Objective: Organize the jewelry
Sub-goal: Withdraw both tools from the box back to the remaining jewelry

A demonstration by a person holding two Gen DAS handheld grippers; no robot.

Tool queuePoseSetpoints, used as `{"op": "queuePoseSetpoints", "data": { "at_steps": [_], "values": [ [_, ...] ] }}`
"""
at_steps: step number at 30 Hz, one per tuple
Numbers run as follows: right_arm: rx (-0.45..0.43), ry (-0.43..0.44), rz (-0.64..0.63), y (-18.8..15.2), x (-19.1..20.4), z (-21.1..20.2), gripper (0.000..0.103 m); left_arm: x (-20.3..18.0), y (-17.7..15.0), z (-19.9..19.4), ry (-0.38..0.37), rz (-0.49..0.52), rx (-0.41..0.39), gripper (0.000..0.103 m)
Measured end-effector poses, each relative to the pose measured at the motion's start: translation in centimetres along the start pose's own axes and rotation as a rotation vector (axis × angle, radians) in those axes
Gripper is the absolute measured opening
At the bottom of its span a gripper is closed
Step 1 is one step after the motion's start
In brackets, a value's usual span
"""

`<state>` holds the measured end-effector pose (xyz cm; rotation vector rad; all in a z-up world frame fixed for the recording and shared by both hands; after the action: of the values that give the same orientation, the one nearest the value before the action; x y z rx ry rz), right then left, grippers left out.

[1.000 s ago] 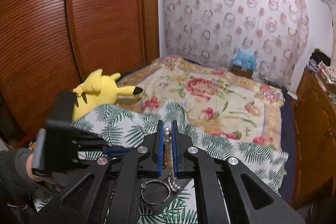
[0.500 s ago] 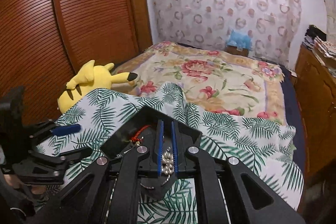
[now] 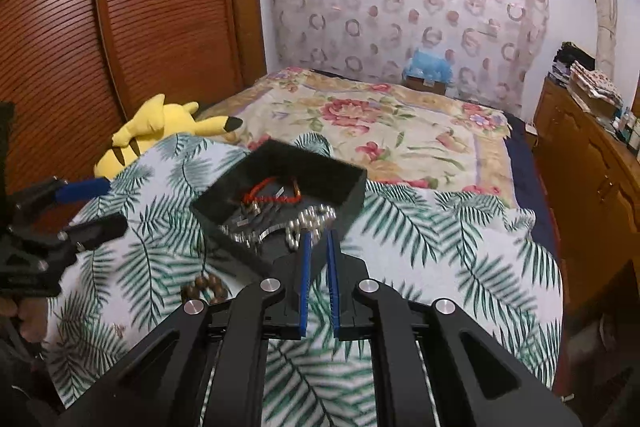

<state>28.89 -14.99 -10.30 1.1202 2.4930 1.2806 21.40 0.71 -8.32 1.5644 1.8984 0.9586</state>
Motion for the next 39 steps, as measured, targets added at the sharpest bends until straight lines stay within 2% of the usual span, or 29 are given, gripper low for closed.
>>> {"op": "queuePoseSetpoints", "data": {
  "at_steps": [4,11,16,19,22,26,31,36,39],
  "values": [
    [-0.012,0.003,0.023,-1.6,0.0,-1.0,0.024,-0.5,-0.7,-0.7,-0.003,0.007,-0.006,0.079],
    [0.0,0.009,0.025,-4.8,1.1,-1.7,0.028,-2.4,-1.4,-2.2,-0.007,0.046,-0.024,0.083],
    [0.006,0.017,0.024,-6.9,2.6,-2.2,0.035,-3.4,-1.6,-3.1,-0.039,0.103,-0.035,0.083],
    [0.005,0.021,0.028,-8.0,3.3,-2.5,0.042,-3.5,-1.8,-3.4,-0.058,0.157,-0.044,0.083],
    [0.021,0.018,0.031,-8.8,3.7,-2.1,0.043,-2.9,-2.2,-3.1,-0.059,0.182,-0.043,0.083],
    [0.038,0.034,0.037,-9.4,4.6,-1.3,0.043,-1.6,-3.7,-1.8,-0.078,0.197,0.0,0.083],
    [0.08,0.071,0.018,-10.2,6.5,0.4,0.043,0.4,-5.8,-0.4,-0.067,0.215,0.044,0.083],
    [0.123,0.045,0.004,-11.4,6.6,1.5,0.042,1.8,-8.0,0.1,-0.07,0.224,0.076,0.083],
    [0.145,0.041,0.013,-11.9,6.1,2.1,0.034,1.9,-9.4,0.1,-0.086,0.233,0.093,0.083]
  ]
}}
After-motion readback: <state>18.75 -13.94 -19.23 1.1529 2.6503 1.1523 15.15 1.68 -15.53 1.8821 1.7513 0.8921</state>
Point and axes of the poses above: each gripper's, at about its wrist camera, not at the fingertips, and z roughly the way its jaws point, x to its left, y to its top, the point moved 10 cm from there along z, roughly the way its jaws point, and after that the axes turned 14 degrees about y, right-handed, at the moved point
